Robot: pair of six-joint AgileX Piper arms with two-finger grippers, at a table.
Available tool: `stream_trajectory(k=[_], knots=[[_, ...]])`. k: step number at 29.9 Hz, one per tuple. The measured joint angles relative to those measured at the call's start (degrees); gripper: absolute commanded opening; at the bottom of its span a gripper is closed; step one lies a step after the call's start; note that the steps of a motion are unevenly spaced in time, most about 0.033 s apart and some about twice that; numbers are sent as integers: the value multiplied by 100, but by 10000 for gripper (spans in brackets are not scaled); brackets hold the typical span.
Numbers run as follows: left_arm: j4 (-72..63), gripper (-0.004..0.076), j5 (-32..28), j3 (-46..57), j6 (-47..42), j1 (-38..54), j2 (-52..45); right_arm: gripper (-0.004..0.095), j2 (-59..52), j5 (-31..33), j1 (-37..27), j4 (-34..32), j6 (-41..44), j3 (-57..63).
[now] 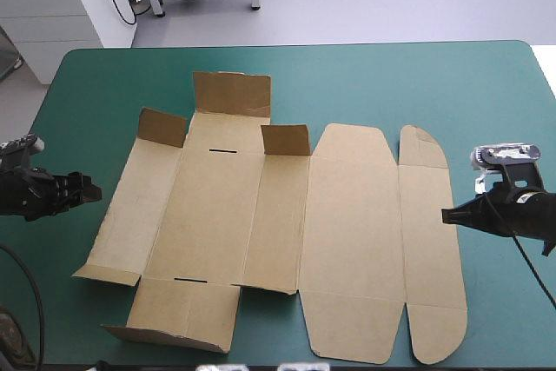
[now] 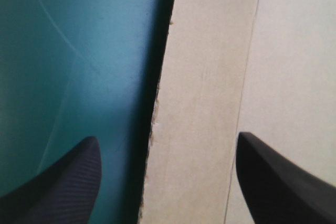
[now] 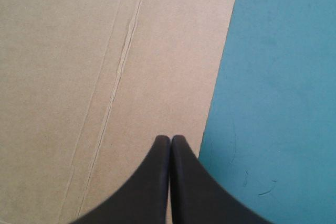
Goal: Fold the box
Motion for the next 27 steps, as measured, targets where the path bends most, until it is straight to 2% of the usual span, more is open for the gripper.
stream_trajectory(k=[10,20,27], knots=[[-28,526,43,-10,675,0,1021,-21,0,0,0,0,0,0],[-726,526,331,-34,1245,0,1917,-21,0,5,0,0,0,0],[-979,526,436,-116,1496,-173,2071,-21,0,11,0,6,0,0]])
